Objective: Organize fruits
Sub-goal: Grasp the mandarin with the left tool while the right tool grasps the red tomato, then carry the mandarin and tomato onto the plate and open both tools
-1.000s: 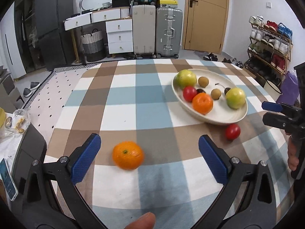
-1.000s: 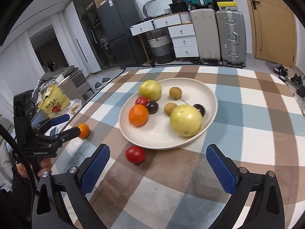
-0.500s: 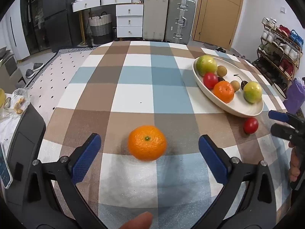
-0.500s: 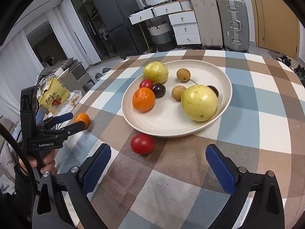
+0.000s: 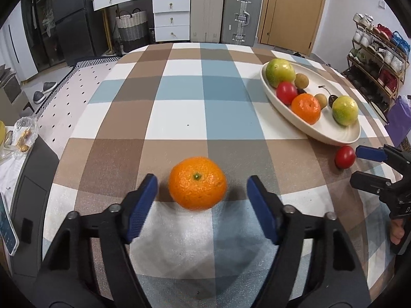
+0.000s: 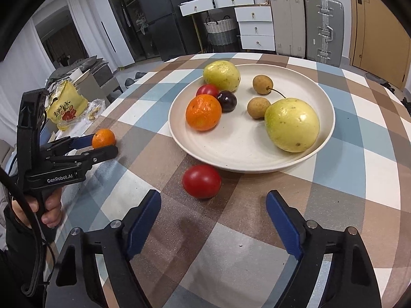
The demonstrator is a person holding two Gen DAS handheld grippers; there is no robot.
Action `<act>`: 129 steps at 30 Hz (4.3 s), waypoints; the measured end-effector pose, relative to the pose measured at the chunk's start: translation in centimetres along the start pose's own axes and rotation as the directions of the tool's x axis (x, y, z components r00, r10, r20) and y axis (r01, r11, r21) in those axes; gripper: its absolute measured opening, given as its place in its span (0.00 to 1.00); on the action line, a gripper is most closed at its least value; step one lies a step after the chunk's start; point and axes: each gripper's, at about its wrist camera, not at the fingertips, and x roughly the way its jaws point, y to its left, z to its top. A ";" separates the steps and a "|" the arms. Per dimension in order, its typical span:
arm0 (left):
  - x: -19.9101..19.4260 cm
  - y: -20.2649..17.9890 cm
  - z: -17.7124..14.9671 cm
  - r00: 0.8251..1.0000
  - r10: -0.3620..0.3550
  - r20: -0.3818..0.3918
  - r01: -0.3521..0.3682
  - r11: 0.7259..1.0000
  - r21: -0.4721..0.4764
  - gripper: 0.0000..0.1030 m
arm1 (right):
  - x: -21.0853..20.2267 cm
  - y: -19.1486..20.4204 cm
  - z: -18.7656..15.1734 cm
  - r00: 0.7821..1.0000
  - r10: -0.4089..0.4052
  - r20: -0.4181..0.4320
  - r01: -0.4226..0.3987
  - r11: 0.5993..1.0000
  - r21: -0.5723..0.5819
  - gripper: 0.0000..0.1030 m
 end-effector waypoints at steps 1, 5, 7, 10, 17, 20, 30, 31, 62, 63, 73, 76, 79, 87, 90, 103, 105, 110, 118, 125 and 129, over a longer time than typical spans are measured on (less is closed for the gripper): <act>0.0 0.0 -0.1 1.000 -0.003 0.000 0.003 1.000 0.000 0.62 | 0.0 0.0 0.0 1.000 0.001 0.000 -0.001 1.000 0.000 0.83; 0.0 -0.1 -0.2 1.000 -0.004 0.010 0.004 1.000 0.011 0.46 | 0.3 0.3 0.3 1.000 -0.006 -0.002 0.006 1.000 -0.009 0.77; -0.2 -0.2 -0.2 1.000 0.005 0.024 -0.006 1.000 0.022 0.39 | 0.5 0.4 0.3 1.000 -0.011 -0.005 0.011 1.000 -0.013 0.75; -0.4 -0.3 -0.3 0.999 -0.031 0.024 0.031 0.999 0.022 0.38 | 0.6 0.5 0.4 1.000 -0.021 -0.002 0.021 1.000 -0.020 0.67; -0.8 -1.0 -0.4 0.998 -0.046 0.039 0.044 0.998 0.047 0.38 | 0.7 0.7 0.5 0.999 -0.033 0.003 0.033 0.999 -0.025 0.49; -0.9 -1.1 -0.4 0.998 -0.055 0.042 0.053 0.997 0.050 0.38 | 0.7 0.9 0.5 0.999 -0.037 0.005 0.037 0.999 -0.031 0.40; -1.1 -1.5 -0.6 0.996 -0.074 0.043 0.071 0.995 0.064 0.38 | 0.7 1.1 0.2 1.000 -0.017 0.006 0.017 0.999 -0.047 0.32; -1.1 -1.6 -0.6 0.996 -0.076 0.044 0.073 0.995 0.064 0.38 | 0.6 1.1 0.2 1.000 -0.012 0.009 0.012 0.999 -0.046 0.32; -3.7 -8.5 2.4 0.980 -0.154 0.128 0.140 0.984 0.112 0.38 | -5.9 -2.9 0.7 0.974 -0.009 0.226 -0.006 0.998 0.066 0.31; -3.8 -9.0 2.5 0.979 -0.156 0.133 0.140 0.983 0.119 0.38 | -6.0 -3.1 0.8 0.973 -0.017 0.231 0.001 0.997 0.071 0.31; -3.2 -11.9 4.1 0.975 -0.173 0.142 0.151 0.977 0.154 0.38 | -6.6 -4.4 0.8 0.968 -0.035 0.247 0.008 0.994 0.108 0.32; -2.9 -12.3 4.7 0.975 -0.170 0.146 0.147 0.976 0.158 0.38 | -6.5 -4.8 0.9 0.968 -0.038 0.247 0.010 0.993 0.114 0.32; -2.4 -12.7 5.1 0.975 -0.163 0.154 0.138 0.977 0.163 0.38 | -6.2 -4.9 0.9 0.970 -0.043 0.238 0.015 0.993 0.119 0.32; -1.0 -13.8 6.1 0.977 -0.152 0.147 0.123 0.975 0.188 0.38 | -5.9 -4.9 1.1 0.969 -0.051 0.240 0.023 0.993 0.119 0.32; -0.9 -14.3 6.6 0.976 -0.154 0.153 0.122 0.972 0.201 0.38 | -5.9 -4.9 1.9 0.969 -0.054 0.240 0.027 0.993 0.113 0.32; -0.4 -15.3 9.7 0.969 -0.177 0.171 0.141 0.969 0.204 0.38 | -5.1 -6.5 7.0 0.967 -0.072 0.244 0.048 0.994 0.099 0.32; -0.1 -15.3 10.3 0.967 -0.181 0.178 0.144 0.969 0.202 0.38 | -4.7 -6.7 7.7 0.968 -0.070 0.242 0.049 0.994 0.093 0.32; 0.8 -15.2 11.0 0.967 -0.188 0.173 0.152 0.968 0.202 0.38 | -3.9 -7.8 8.7 0.970 -0.064 0.235 0.044 0.995 0.092 0.32; 2.6 -13.8 11.2 0.972 -0.189 0.142 0.165 0.973 0.164 0.38 | -2.1 -9.8 9.1 0.973 -0.064 0.223 0.038 0.992 0.120 0.32; 3.7 -14.2 10.9 0.974 -0.188 0.124 0.164 0.969 0.183 0.38 | -0.3 -10.2 8.8 0.980 -0.070 0.188 0.048 0.992 0.116 0.32; 4.2 -14.8 10.6 0.976 -0.188 0.114 0.164 0.969 0.187 0.38 | 0.3 -9.9 8.9 0.981 -0.065 0.182 0.046 0.993 0.104 0.32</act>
